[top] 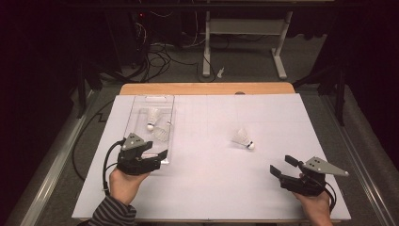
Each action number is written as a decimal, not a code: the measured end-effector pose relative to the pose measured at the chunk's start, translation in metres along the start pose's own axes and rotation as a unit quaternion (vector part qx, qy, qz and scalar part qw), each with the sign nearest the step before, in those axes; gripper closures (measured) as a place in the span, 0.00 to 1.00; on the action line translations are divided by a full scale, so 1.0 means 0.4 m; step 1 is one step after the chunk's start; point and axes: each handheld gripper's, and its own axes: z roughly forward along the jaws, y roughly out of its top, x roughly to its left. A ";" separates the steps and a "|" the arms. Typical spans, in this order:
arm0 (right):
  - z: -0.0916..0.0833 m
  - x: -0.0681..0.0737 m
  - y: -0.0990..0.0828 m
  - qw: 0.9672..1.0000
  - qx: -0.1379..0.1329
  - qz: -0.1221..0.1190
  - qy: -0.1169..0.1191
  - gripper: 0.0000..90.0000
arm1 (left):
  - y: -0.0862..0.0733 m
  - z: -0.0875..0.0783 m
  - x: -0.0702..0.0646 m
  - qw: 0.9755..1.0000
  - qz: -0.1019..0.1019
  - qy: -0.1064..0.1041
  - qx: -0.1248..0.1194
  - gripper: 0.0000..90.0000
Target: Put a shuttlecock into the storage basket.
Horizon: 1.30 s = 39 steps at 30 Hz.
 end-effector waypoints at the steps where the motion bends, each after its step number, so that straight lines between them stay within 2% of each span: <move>1: 0.000 0.000 0.000 1.000 0.000 0.000 0.000 0.29 | -0.002 0.000 0.001 1.000 0.001 0.000 0.000 0.40; 23: 0.000 0.000 0.000 1.000 0.000 0.001 0.000 0.29 | -0.025 0.009 -0.011 1.000 0.000 -0.011 0.010 0.40; 39: -0.002 0.002 -0.001 1.000 0.002 -0.001 0.002 0.29 | -0.037 0.040 -0.045 0.999 -0.007 -0.028 0.033 0.43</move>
